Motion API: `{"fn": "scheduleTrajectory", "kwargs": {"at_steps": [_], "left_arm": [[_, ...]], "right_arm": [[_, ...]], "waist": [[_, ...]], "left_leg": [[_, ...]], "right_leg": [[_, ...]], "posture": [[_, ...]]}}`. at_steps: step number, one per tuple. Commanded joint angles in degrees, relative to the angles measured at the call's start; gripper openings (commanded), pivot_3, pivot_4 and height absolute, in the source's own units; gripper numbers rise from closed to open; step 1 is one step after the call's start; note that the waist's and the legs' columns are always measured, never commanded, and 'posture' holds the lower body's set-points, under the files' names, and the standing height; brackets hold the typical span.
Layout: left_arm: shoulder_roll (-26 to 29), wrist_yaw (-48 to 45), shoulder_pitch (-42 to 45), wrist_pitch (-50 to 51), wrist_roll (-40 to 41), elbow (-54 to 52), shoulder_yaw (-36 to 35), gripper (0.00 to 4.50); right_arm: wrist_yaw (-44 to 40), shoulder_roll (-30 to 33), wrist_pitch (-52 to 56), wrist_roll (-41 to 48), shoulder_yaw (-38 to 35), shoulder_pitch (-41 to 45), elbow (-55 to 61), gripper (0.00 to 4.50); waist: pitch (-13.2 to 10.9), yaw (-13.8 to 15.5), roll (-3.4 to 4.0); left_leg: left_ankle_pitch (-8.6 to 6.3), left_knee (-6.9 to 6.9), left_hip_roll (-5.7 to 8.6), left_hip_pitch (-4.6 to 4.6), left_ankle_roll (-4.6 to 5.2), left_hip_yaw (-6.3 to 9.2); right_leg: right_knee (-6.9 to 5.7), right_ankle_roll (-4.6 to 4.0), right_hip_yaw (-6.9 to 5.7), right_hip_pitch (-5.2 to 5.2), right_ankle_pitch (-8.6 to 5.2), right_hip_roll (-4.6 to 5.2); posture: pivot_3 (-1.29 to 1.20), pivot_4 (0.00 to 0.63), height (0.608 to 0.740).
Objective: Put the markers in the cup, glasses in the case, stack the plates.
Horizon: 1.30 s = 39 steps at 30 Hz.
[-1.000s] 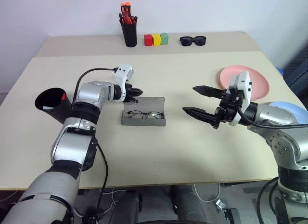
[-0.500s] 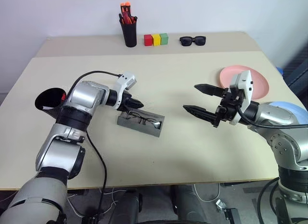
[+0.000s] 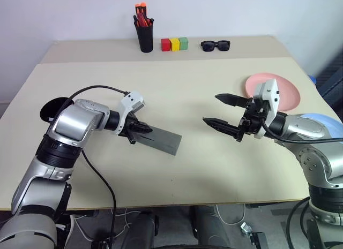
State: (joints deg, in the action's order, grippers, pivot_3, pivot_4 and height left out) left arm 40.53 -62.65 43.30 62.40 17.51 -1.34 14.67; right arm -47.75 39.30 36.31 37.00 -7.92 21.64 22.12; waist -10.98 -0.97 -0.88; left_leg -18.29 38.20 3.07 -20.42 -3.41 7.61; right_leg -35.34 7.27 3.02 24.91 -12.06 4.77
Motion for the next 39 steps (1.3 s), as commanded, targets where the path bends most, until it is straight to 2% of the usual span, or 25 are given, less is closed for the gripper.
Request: {"fn": "scheduleTrajectory", "kwargs": {"at_steps": [1,10,13,14,18,24,25,27,29,31,34,39], "left_arm": [[2.7,0.3,-3.2,-1.3,-0.5,-2.7,1.5,0.03],[-0.3,4.5,-5.5,-4.6,0.2,-1.0,-0.6,0.03],[-4.3,6.2,-5.4,-5.5,4.6,-1.7,-7.4,0.03],[-5.6,6.4,-5.6,-8.7,5.7,-2.1,-10.1,0.03],[-7.5,7.3,-1.9,-10.6,9.6,0.4,-16.9,0.03],[-9.9,9.7,4.6,-13.2,11.4,7.0,-20.6,0.03],[-10.4,9.5,5.3,-13.2,12.3,7.3,-21.2,0.41],[-11.4,7.9,6.4,-11.3,16.5,6.9,-23.5,0.88],[-11.7,6.9,7.2,-9.7,19.7,6.4,-25.0,1.8],[-10.2,4.7,7.2,-8.7,21.4,5.5,-24.5,2.94],[-8.6,2.8,6.8,-8.1,23.1,5.1,-23.8,4.42],[-6.5,-1.0,6.1,-9.8,23.1,4.2,-21.4,4.47]], "right_arm": [[-0.5,0.7,-1.4,-0.3,-0.5,1.3,0.3,4.5],[-0.6,0.6,-2.3,-1.8,-0.1,1.2,0.0,4.5],[-0.8,0.7,-2.7,-2.2,0.0,1.4,-0.4,4.5],[-0.8,0.7,-2.8,-2.3,-0.2,1.4,-0.7,4.5],[-0.4,0.5,-3.7,-3.2,-0.5,1.8,-2.3,4.5],[0.9,-0.2,-6.7,-6.0,-0.3,3.7,-5.8,4.5],[1.6,-0.2,-7.9,-7.3,-0.3,4.1,-6.6,4.5],[4.2,0.4,-9.1,-10.2,-1.0,5.0,-9.8,4.5],[5.7,1.7,-10.5,-13.0,-1.8,5.0,-12.3,4.5],[6.6,4.1,-9.9,-15.5,-2.2,4.7,-14.1,4.5],[7.2,7.6,-10.0,-19.3,-1.6,3.4,-15.3,4.5],[4.4,16.6,-8.1,-21.8,-6.6,-5.8,-15.5,4.5]], "waist": [[0.0,-0.2,0.0],[0.0,0.0,0.05],[0.0,0.0,0.05],[0.0,0.2,0.05],[0.0,0.2,-0.01],[0.0,0.2,0.0],[0.0,0.1,0.0],[0.0,0.0,0.0],[0.0,0.1,0.0],[0.0,0.1,0.0],[0.0,0.1,0.02],[0.0,0.3,0.02]], "left_leg": [[0.0,0.0,-0.01,0.01,0.0,-0.01],[0.0,-0.01,-0.01,0.1,0.0,-0.01],[0.0,0.0,-0.01,0.1,0.0,0.0],[0.0,0.02,-0.01,0.09,0.0,0.0],[0.0,0.04,-0.01,0.01,0.0,0.03],[0.02,0.04,0.0,0.04,-0.03,0.01],[0.01,0.03,0.0,0.04,-0.03,0.01],[0.02,0.02,0.0,-0.01,-0.03,0.0],[0.02,0.03,0.0,-0.04,-0.03,0.0],[0.02,0.02,0.0,-0.05,-0.03,0.0],[0.01,0.01,0.01,-0.04,-0.03,-0.02],[0.01,0.02,0.01,-0.05,-0.02,-0.02]], "right_leg": [[0.0,0.0,0.0,0.0,0.0,0.0],[0.0,0.0,0.0,-0.1,0.0,-0.01],[0.0,-0.01,0.0,-0.11,0.0,-0.01],[0.0,-0.01,0.0,-0.11,0.0,0.0],[0.01,-0.01,-0.01,-0.05,0.0,0.0],[0.0,-0.01,-0.01,-0.06,0.0,0.01],[0.01,-0.01,-0.01,-0.06,0.0,0.01],[0.02,-0.01,-0.01,0.0,0.0,0.01],[0.02,-0.01,-0.01,0.02,0.01,0.01],[0.0,-0.01,-0.01,0.04,0.01,0.01],[0.0,-0.01,0.0,0.05,0.0,0.01],[0.01,-0.01,0.0,0.01,0.0,0.0]], "posture": [[0.0,0.15,0.74],[0.0,0.15,0.74],[0.0,0.15,0.74],[0.0,0.15,0.74],[0.0,0.15,0.74],[0.0,0.15,0.74],[0.0,0.15,0.74],[0.0,0.15,0.74],[0.0,0.15,0.74],[0.0,0.15,0.74],[0.0,0.15,0.74],[0.0,0.15,0.74]]}}
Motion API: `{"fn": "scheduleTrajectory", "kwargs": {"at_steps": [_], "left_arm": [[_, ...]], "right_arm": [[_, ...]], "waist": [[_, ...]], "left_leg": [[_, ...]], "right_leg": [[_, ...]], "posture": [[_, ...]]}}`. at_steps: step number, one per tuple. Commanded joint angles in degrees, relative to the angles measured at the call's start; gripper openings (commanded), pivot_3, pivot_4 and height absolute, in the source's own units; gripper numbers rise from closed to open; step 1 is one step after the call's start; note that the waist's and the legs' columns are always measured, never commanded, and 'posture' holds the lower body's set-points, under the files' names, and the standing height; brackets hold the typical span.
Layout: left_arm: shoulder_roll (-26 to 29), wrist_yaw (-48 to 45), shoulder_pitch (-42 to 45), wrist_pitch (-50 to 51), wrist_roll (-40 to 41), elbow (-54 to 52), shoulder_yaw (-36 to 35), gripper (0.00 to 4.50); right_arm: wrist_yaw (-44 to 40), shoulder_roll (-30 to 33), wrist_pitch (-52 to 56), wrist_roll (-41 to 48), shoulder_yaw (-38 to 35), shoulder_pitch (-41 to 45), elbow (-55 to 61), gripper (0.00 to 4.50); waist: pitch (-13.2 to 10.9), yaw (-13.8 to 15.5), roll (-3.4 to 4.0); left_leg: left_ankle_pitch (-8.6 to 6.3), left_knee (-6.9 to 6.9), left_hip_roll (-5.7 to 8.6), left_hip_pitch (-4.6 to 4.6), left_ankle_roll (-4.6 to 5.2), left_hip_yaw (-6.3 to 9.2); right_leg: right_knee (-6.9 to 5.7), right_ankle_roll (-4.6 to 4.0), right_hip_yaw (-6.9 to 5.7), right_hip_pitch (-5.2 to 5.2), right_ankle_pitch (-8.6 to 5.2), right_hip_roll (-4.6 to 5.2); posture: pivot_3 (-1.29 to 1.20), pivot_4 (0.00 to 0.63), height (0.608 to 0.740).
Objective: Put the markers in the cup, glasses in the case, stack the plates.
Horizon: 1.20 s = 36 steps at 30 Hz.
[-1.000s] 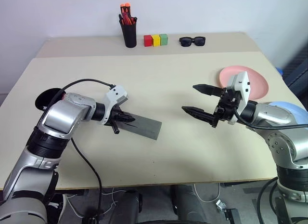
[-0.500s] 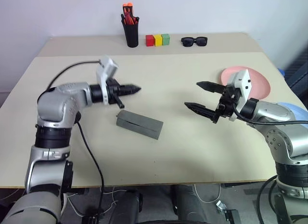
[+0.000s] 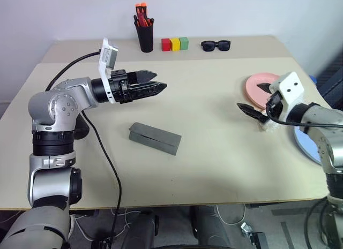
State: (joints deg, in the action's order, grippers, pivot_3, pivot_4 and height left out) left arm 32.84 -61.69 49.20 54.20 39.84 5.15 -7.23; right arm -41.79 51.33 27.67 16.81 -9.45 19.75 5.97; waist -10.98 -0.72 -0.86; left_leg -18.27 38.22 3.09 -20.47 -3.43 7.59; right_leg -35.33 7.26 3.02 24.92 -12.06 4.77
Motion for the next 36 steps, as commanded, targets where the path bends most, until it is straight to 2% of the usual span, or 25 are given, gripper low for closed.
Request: {"fn": "scheduleTrajectory", "kwargs": {"at_steps": [1,4,7,11,16,20,26,31,36], "left_arm": [[1.0,-1.9,-0.1,-2.9,0.2,-2.5,0.9,4.47],[0.9,-2.4,-0.9,-4.7,-0.3,-3.2,1.9,4.47],[0.4,-3.2,-1.4,-6.4,0.1,-3.9,2.2,4.47],[0.3,-3.4,-0.7,-7.8,-0.4,-2.7,2.7,4.47],[0.5,-3.4,0.1,-7.9,0.1,-2.0,2.8,4.47],[0.9,-2.9,0.0,-8.6,-0.5,-1.8,2.6,4.5],[0.7,-1.8,-0.2,-8.7,0.1,-1.8,1.6,4.5],[-0.1,-0.3,0.3,-9.8,-0.1,-0.5,1.0,4.5],[-0.2,1.3,0.4,-10.4,0.2,0.1,0.0,4.5]], "right_arm": [[-2.0,6.4,0.9,-2.3,-6.5,-6.1,0.0,4.5],[-2.5,10.4,2.4,-4.2,-9.2,-11.8,-2.4,4.5],[-2.4,11.4,7.2,-4.0,-12.0,-16.1,-2.5,4.5],[-1.6,10.3,14.1,-2.7,-13.4,-17.9,-0.6,4.5],[0.7,7.3,17.3,-2.7,-13.0,-18.2,-2.3,4.5],[4.2,7.3,15.3,-6.7,-11.1,-17.7,-7.1,3.22],[5.4,6.9,14.7,-8.2,-8.9,-15.4,-9.3,0.13],[6.0,6.7,14.5,-8.8,-7.2,-12.1,-9.4,0.05],[10.7,8.8,11.7,-12.0,-7.8,-4.1,-13.7,0.05]], "waist": [[0.0,0.1,0.0],[0.0,0.0,0.0],[0.0,-0.3,0.0],[0.0,-0.5,0.03],[0.0,-0.2,0.03],[0.0,0.0,0.03],[0.0,-0.4,0.03],[0.0,-0.3,0.03],[0.0,-0.3,0.05]], "left_leg": [[0.0,0.0,0.01,-0.02,0.0,0.0],[-0.01,0.03,0.03,0.03,0.02,-0.04],[-0.01,0.01,-0.02,0.11,0.02,-0.07],[-0.01,0.02,-0.05,0.14,0.01,-0.13],[0.0,0.04,-0.04,0.12,0.01,-0.11],[0.0,0.04,-0.02,0.11,0.01,-0.11],[0.0,0.03,-0.03,0.13,0.01,-0.12],[0.0,0.04,-0.04,0.15,0.0,-0.1],[0.0,0.04,-0.01,0.13,0.0,-0.12]], "right_leg": [[0.02,0.0,0.0,0.0,0.0,0.0],[0.07,0.0,0.02,-0.08,0.0,0.03],[0.05,0.0,0.03,-0.11,0.0,-0.02],[0.02,0.0,0.09,-0.11,0.0,-0.04],[0.05,0.0,0.07,-0.14,0.0,-0.04],[0.06,0.0,0.08,-0.14,0.0,-0.01],[0.05,0.0,0.08,-0.14,0.0,-0.02],[0.04,0.01,0.07,-0.15,0.0,-0.03],[0.07,0.01,0.08,-0.14,0.0,0.0]], "posture": [[0.0,0.15,0.74],[0.0,0.15,0.74],[0.0,0.15,0.74],[0.0,0.15,0.74],[0.0,0.15,0.74],[0.0,0.15,0.74],[0.0,0.15,0.74],[0.0,0.15,0.74],[0.0,0.15,0.74]]}}
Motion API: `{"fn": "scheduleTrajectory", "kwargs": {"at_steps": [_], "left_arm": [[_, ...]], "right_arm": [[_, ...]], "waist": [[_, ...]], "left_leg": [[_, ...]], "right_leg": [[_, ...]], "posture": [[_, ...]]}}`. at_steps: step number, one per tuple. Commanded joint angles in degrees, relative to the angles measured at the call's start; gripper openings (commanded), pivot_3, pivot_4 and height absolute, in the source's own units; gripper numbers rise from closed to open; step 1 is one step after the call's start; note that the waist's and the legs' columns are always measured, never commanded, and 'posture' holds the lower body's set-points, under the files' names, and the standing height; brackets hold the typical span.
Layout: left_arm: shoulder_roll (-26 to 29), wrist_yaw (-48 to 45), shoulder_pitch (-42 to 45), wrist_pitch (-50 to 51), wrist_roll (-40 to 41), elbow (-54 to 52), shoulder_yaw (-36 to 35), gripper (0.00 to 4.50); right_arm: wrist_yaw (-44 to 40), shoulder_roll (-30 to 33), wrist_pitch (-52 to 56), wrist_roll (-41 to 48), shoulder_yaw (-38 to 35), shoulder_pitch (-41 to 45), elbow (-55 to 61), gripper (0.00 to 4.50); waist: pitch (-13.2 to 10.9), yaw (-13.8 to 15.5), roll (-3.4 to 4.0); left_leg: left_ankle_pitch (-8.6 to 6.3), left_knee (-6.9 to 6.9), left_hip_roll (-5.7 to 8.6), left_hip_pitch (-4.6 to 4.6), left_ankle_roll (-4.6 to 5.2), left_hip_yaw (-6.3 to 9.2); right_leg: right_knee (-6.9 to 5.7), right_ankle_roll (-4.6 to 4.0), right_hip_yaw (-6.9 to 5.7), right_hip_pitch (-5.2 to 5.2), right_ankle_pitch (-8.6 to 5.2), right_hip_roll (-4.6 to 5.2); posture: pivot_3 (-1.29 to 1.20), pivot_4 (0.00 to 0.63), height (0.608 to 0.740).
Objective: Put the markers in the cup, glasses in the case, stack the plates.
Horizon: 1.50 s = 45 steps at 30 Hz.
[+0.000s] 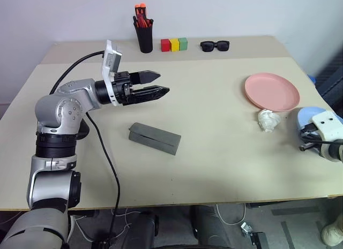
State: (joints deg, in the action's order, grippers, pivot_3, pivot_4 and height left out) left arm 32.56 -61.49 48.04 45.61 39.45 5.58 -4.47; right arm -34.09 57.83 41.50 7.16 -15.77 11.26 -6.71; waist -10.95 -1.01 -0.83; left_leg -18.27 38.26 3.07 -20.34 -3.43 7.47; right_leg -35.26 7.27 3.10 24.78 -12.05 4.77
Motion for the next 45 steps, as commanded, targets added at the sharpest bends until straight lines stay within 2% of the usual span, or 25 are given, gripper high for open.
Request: {"fn": "scheduleTrajectory", "kwargs": {"at_steps": [1,6,12,18,21,25,28,34,37,40,45], "left_arm": [[0.0,1.5,1.7,-2.3,0.3,0.0,-3.0,4.5],[-0.8,2.4,1.6,-3.3,0.3,-0.4,-2.8,4.5],[-0.4,2.2,0.6,-5.6,-1.5,-1.9,-1.6,4.5],[0.9,3.8,-1.2,-2.4,0.5,-5.0,-3.2,4.5],[1.3,4.7,-2.7,-1.1,1.6,-7.0,-3.8,4.5],[1.2,5.7,-3.4,-1.0,1.9,-7.8,-4.0,4.5],[1.2,6.1,-3.5,-0.5,2.5,-7.8,-4.0,4.5],[1.2,6.3,-3.6,0.3,3.9,-7.2,-4.2,4.5],[1.0,5.9,-3.4,0.4,4.4,-6.7,-3.8,4.5],[0.8,5.5,-3.0,0.0,4.2,-6.0,-3.3,4.5],[-0.5,5.8,-0.6,-0.9,3.9,-4.2,-3.2,4.5]], "right_arm": [[3.6,2.5,-2.7,-2.8,-1.1,6.1,-1.5,0.05],[2.9,-2.3,-8.2,-2.4,3.3,16.2,-3.9,0.05],[2.9,-9.3,-18.9,-6.0,11.2,29.3,-17.7,0.05],[1.5,-12.7,-25.5,-7.5,14.4,34.7,-30.1,0.05],[2.4,-13.9,-25.7,-7.0,13.5,36.4,-34.5,1.01],[1.9,-13.1,-27.8,-8.1,14.1,37.4,-36.0,2.98],[1.3,-12.3,-25.5,-5.5,11.1,37.8,-34.3,4.47],[-3.5,-9.9,-5.1,7.1,-0.1,32.1,-18.2,4.47],[-6.8,-7.7,3.1,10.1,-0.3,24.0,-7.4,4.47],[-7.4,-6.9,6.1,10.9,0.5,18.7,-1.2,4.47],[-4.2,-8.6,4.9,8.3,2.6,15.1,-1.0,4.47]], "waist": [[0.0,-0.1,0.05],[0.0,-0.3,0.03],[0.0,-0.2,0.04],[0.0,0.1,0.04],[0.0,-0.2,0.04],[0.0,-0.2,0.05],[0.0,-0.3,0.05],[0.0,-0.1,0.05],[0.0,0.3,0.04],[0.0,0.1,0.04],[0.0,-0.2,0.07]], "left_leg": [[0.0,0.0,0.0,0.0,0.0,-0.01],[0.0,-0.03,-0.02,0.0,-0.01,-0.01],[0.1,-0.03,-0.02,-0.05,-0.18,-0.01],[0.17,-0.08,0.0,-0.21,-0.31,0.01],[0.16,-0.1,0.01,-0.2,-0.3,0.0],[0.17,-0.1,0.01,-0.17,-0.3,-0.01],[0.17,-0.09,0.01,-0.13,-0.3,-0.01],[0.15,-0.1,0.0,-0.16,-0.27,0.01],[0.02,-0.11,0.0,-0.17,-0.04,0.09],[0.0,-0.02,0.02,-0.14,0.0,0.05],[0.01,-0.01,0.0,-0.02,-0.02,-0.01]], "right_leg": [[0.0,0.0,0.0,0.02,0.0,0.0],[-0.01,0.0,0.0,0.04,0.0,-0.02],[-0.01,0.0,0.0,0.09,0.0,-0.01],[0.04,0.0,-0.01,0.23,0.0,0.01],[0.07,0.0,0.0,0.23,0.0,0.03],[-0.01,-0.01,0.0,0.23,0.01,0.02],[-0.06,-0.01,0.0,0.23,0.01,0.02],[-0.02,-0.01,0.0,0.23,0.01,0.01],[0.02,0.0,-0.06,0.17,0.0,0.01],[0.01,0.0,-0.04,0.11,0.01,0.02],[-0.12,0.0,0.0,0.1,0.01,0.0]], "posture": [[0.0,0.15,0.74],[0.0,0.15,0.74],[0.0,0.15,0.74],[0.0,0.15,0.74],[0.0,0.15,0.74],[0.0,0.15,0.74],[0.0,0.15,0.74],[0.0,0.15,0.74],[0.0,0.15,0.74],[0.0,0.15,0.74],[0.0,0.15,0.74]]}}
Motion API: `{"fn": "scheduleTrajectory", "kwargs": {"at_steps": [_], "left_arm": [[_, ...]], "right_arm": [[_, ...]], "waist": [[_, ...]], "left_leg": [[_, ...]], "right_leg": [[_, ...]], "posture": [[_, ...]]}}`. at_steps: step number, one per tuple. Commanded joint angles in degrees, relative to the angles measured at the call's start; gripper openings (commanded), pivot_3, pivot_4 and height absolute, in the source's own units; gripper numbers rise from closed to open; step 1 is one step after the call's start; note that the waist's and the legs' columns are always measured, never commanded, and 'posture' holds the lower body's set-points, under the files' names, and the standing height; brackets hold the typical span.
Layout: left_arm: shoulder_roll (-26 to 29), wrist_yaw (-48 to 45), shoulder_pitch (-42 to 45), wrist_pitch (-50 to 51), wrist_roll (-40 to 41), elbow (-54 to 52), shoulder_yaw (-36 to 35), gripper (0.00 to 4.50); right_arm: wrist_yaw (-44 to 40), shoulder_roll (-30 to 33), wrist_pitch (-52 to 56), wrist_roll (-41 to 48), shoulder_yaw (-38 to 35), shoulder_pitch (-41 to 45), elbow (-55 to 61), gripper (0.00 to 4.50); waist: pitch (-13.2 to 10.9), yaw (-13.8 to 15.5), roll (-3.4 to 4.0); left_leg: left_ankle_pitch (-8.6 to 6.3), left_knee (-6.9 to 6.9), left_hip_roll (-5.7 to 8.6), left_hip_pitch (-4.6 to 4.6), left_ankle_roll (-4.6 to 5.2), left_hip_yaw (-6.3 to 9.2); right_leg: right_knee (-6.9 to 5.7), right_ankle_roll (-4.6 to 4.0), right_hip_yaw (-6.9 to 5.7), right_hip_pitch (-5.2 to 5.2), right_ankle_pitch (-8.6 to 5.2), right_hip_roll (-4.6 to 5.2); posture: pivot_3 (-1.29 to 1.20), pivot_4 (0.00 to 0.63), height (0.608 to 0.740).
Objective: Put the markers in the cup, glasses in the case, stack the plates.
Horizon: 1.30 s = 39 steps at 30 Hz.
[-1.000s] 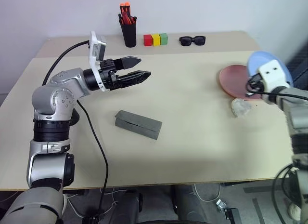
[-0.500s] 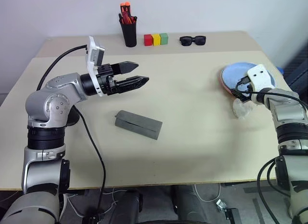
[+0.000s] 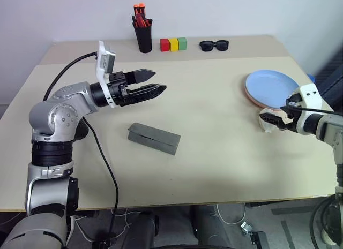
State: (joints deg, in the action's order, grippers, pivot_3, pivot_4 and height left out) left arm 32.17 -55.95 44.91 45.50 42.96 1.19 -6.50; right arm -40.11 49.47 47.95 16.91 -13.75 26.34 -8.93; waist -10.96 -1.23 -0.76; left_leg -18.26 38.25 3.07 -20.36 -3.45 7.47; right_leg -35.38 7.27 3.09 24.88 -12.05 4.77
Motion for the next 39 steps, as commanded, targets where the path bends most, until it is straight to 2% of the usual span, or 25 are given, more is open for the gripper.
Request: {"fn": "scheduleTrajectory", "kwargs": {"at_steps": [1,4,6,8,12,14,15,19,26,30,36,39], "left_arm": [[-0.1,0.3,3.0,-0.8,0.4,0.5,-1.3,4.5],[0.5,0.0,3.6,-0.8,0.1,0.6,-1.3,4.5],[1.0,-0.1,3.3,-0.7,0.0,0.1,-1.3,4.5],[1.4,0.3,2.9,-0.2,0.3,-0.4,-1.6,4.5],[2.1,0.8,2.0,0.4,0.9,-1.5,-2.0,4.5],[2.3,0.9,1.5,0.5,1.1,-1.8,-2.1,4.5],[2.4,1.0,1.4,0.5,1.1,-1.9,-2.1,4.5],[1.9,1.6,1.3,-0.3,0.6,-1.5,-2.0,4.5],[0.1,4.4,2.6,-1.4,-0.9,0.4,-1.8,4.5],[0.8,5.0,1.9,-1.2,-1.3,-0.8,-2.2,4.5],[3.4,7.7,-1.8,2.7,1.4,-5.1,-5.4,4.5],[4.0,9.3,-3.1,3.8,2.1,-7.1,-6.7,4.5]], "right_arm": [[2.3,-0.8,-1.8,-1.6,0.9,0.1,0.4,4.47],[3.7,-2.3,-4.1,-2.8,2.0,1.4,-3.1,4.47],[3.7,-2.9,-5.1,-3.5,3.0,1.7,-5.2,3.93],[3.6,-3.2,-6.5,-4.4,4.3,1.7,-7.2,3.13],[3.6,-3.0,-6.1,-3.0,2.7,3.7,-6.9,1.05],[0.1,-1.2,-4.5,-1.1,2.5,3.3,-3.5,0.04],[-1.4,-0.3,-3.8,-0.3,2.5,3.0,-1.9,0.01],[-3.6,0.0,-2.4,4.0,-0.6,6.8,0.3,0.01],[11.4,-3.2,-20.8,-6.4,1.4,21.2,-27.2,0.01],[12.5,-4.8,-27.4,-8.4,2.1,25.6,-38.2,1.42],[10.7,-6.7,-35.2,-9.2,3.0,29.4,-43.7,4.45],[9.4,-7.2,-41.0,-7.9,1.6,30.9,-42.6,4.45]], "waist": [[0.0,0.0,0.0],[0.0,0.0,0.0],[0.0,0.1,0.0],[0.0,0.1,0.0],[0.0,0.1,0.0],[0.0,0.1,0.0],[0.0,0.1,0.01],[0.0,0.0,0.0],[0.0,0.3,-0.03],[0.0,0.0,-0.02],[0.0,-1.3,0.0],[0.0,-1.5,0.0]], "left_leg": [[0.0,0.01,0.0,0.0,0.0,0.0],[0.0,0.0,0.0,-0.01,-0.01,0.0],[0.0,-0.01,0.0,-0.02,-0.01,0.0],[0.0,-0.01,0.0,-0.05,-0.01,0.01],[0.0,-0.01,0.01,-0.06,-0.01,0.01],[0.0,-0.01,0.0,-0.05,-0.01,0.01],[0.0,-0.02,0.0,-0.05,-0.01,0.01],[0.0,-0.02,0.0,-0.05,0.0,0.02],[0.01,-0.03,0.0,-0.04,-0.03,0.03],[0.15,-0.08,0.01,-0.13,-0.28,-0.03],[0.16,-0.14,0.0,-0.19,-0.29,-0.09],[0.16,-0.13,0.0,-0.16,-0.29,-0.09]], "right_leg": [[-0.01,0.0,0.0,0.0,0.0,0.0],[0.0,0.0,0.0,0.0,0.0,0.0],[0.01,0.0,0.01,0.01,0.0,0.01],[0.02,0.0,0.0,0.05,0.0,0.01],[0.02,0.0,0.0,0.04,0.0,0.01],[0.02,0.0,0.0,0.04,0.0,0.01],[0.02,0.0,0.0,0.04,0.0,0.01],[0.04,0.0,0.0,0.04,0.0,0.0],[0.03,-0.01,-0.02,0.03,0.0,0.0],[0.17,-0.01,0.01,0.07,0.0,0.02],[0.12,-0.01,0.07,0.23,0.0,0.02],[0.06,0.0,0.09,0.23,0.0,0.02]], "posture": [[0.0,0.15,0.74],[0.0,0.15,0.74],[0.0,0.15,0.74],[0.0,0.15,0.74],[0.0,0.15,0.74],[0.0,0.15,0.74],[0.0,0.15,0.74],[0.0,0.15,0.74],[0.0,0.15,0.74],[0.0,0.15,0.74],[0.0,0.15,0.74],[0.0,0.15,0.74]]}}
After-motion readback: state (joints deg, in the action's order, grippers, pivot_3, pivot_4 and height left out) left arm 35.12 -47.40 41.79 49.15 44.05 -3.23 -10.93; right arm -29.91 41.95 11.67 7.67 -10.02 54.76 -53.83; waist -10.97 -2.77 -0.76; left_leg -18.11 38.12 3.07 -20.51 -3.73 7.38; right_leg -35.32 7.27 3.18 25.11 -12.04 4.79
